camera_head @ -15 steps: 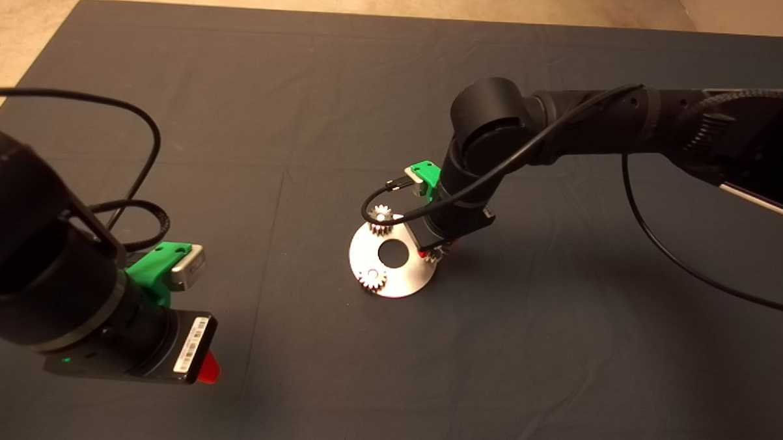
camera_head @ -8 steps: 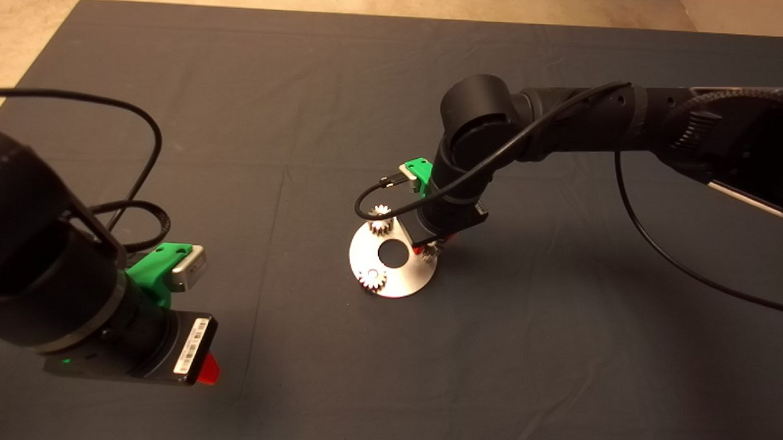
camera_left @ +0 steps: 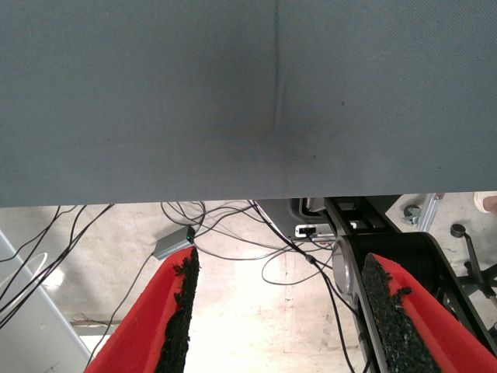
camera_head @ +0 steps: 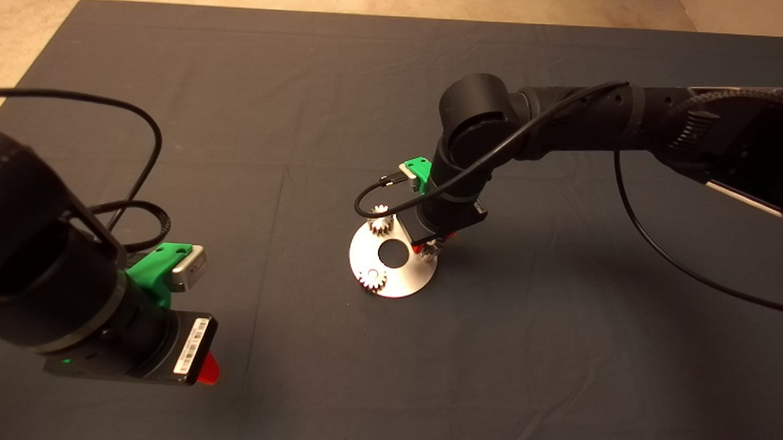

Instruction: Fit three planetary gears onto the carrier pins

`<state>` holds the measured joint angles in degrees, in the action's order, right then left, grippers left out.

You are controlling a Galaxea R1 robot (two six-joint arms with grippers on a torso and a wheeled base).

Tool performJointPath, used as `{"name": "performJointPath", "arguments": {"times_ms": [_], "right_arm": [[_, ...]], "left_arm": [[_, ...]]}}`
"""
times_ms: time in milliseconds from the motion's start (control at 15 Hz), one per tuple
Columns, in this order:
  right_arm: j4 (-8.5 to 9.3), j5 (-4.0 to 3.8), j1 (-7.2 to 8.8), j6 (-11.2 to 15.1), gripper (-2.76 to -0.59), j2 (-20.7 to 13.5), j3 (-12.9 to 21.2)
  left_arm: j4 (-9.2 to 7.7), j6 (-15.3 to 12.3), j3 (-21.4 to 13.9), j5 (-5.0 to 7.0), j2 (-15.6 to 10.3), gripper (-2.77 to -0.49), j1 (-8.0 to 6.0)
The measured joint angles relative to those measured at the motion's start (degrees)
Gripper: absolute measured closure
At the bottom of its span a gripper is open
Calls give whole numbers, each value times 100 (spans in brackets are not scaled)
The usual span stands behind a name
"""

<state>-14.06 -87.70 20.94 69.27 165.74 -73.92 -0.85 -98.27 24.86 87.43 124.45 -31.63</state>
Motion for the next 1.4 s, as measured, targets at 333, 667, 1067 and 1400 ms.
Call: {"name": "performJointPath", "arguments": {"times_ms": [333,667,1067,1400], "right_arm": [[0,5,-5,0,-110,0,-9],[0,13,-13,0,-110,0,-6],[15,-9,-30,-4,-110,0,89],[45,-39,-55,-4,-110,-4,201]], "left_arm": [[0,0,-2,0,0,-144,0],[0,0,-2,0,0,-144,0],[0,1,-2,0,0,-144,0],[1,1,-2,0,0,-144,0]]}}
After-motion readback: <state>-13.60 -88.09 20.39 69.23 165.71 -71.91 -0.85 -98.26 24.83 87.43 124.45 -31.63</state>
